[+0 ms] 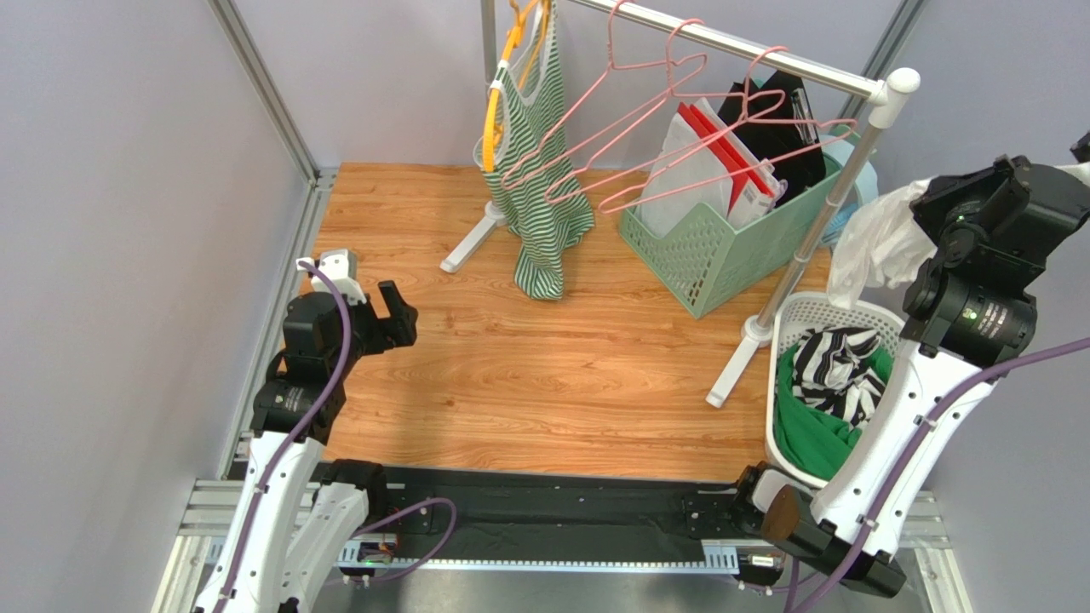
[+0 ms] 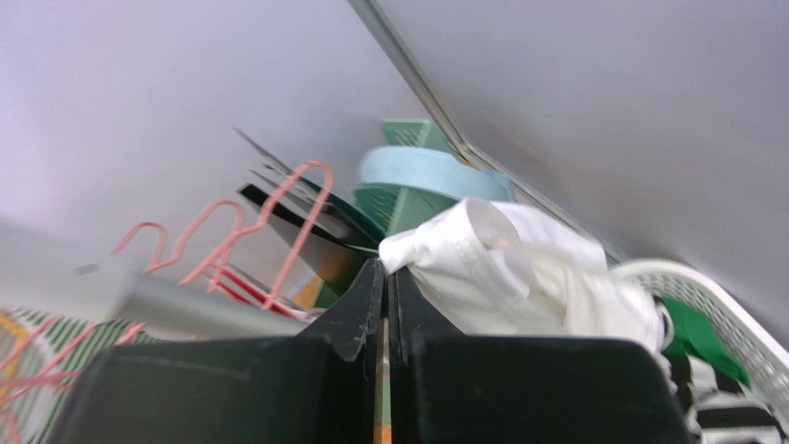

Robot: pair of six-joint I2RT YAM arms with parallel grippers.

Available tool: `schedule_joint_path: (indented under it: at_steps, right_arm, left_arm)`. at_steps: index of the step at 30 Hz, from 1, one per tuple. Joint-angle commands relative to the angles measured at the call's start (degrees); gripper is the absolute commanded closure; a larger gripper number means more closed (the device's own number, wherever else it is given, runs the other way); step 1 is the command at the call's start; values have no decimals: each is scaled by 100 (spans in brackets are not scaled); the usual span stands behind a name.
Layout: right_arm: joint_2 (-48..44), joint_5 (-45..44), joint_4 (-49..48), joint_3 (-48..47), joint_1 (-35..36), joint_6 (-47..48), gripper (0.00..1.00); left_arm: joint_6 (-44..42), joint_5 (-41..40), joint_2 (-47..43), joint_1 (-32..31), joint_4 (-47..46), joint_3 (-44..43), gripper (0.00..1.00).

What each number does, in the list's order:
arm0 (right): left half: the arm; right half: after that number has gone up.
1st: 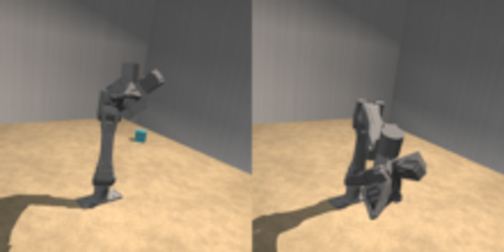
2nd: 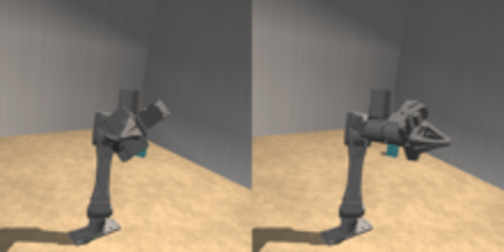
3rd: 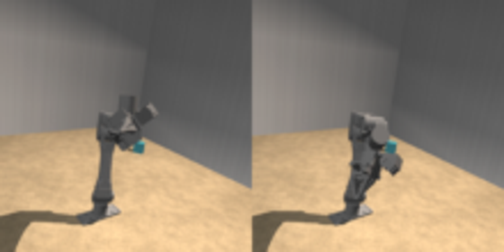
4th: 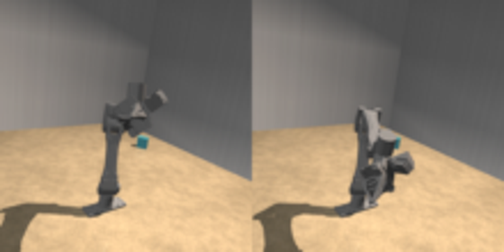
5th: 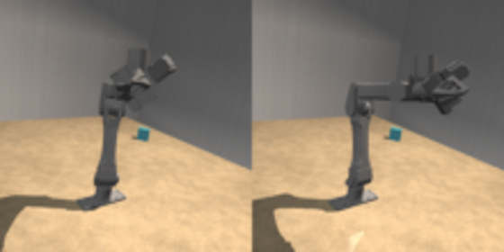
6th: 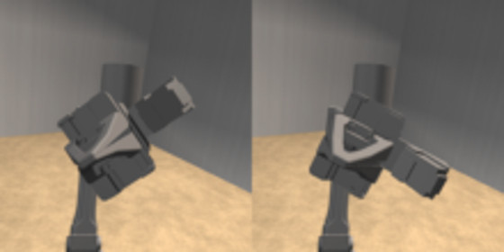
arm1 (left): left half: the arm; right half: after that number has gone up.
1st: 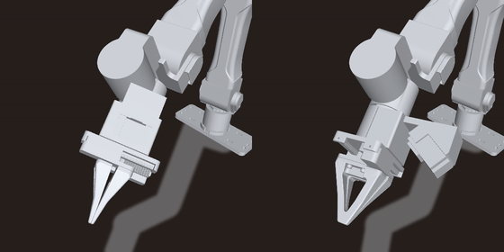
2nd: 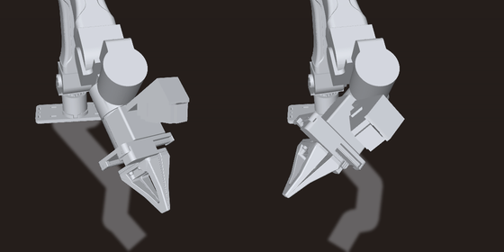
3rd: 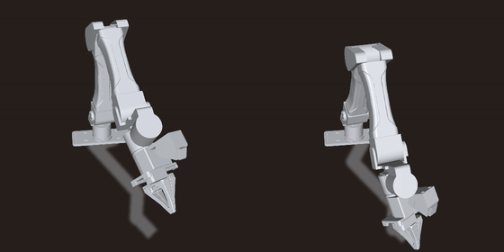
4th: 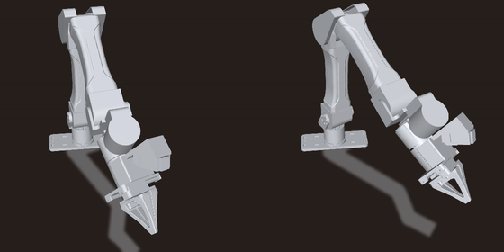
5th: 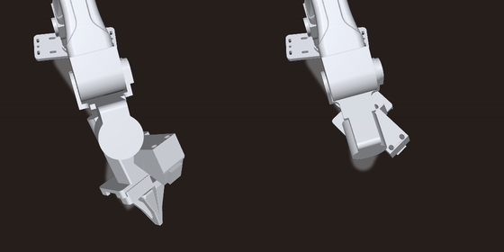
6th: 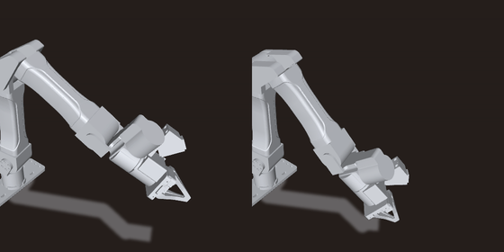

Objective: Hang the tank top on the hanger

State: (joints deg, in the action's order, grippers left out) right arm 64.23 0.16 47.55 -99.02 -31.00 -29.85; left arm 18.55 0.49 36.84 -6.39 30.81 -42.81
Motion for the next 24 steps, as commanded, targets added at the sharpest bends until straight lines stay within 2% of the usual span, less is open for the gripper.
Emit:
schedule_joint_path:
  at_steps: [1,10,18,21,24]
  right_arm:
    - [-340,607,-632,-591,112,312,100]
    - [-850,546,-422,-698,736,796,100]
    - [-1369,2162,-651,514,1219,576,100]
    - [-1605,1945,-563,1199,1903,611,100]
    - [-1887,1260,-633,1859,2904,533,100]
  left_arm:
    - [-149,179,-19,-20,-216,18,1]
    - [-123,267,-28,-20,-224,44,2]
    - [-202,372,16,-29,-356,115,3]
    - [-237,399,113,-81,-356,97,4]
    - [-237,355,122,-151,-347,106,4]
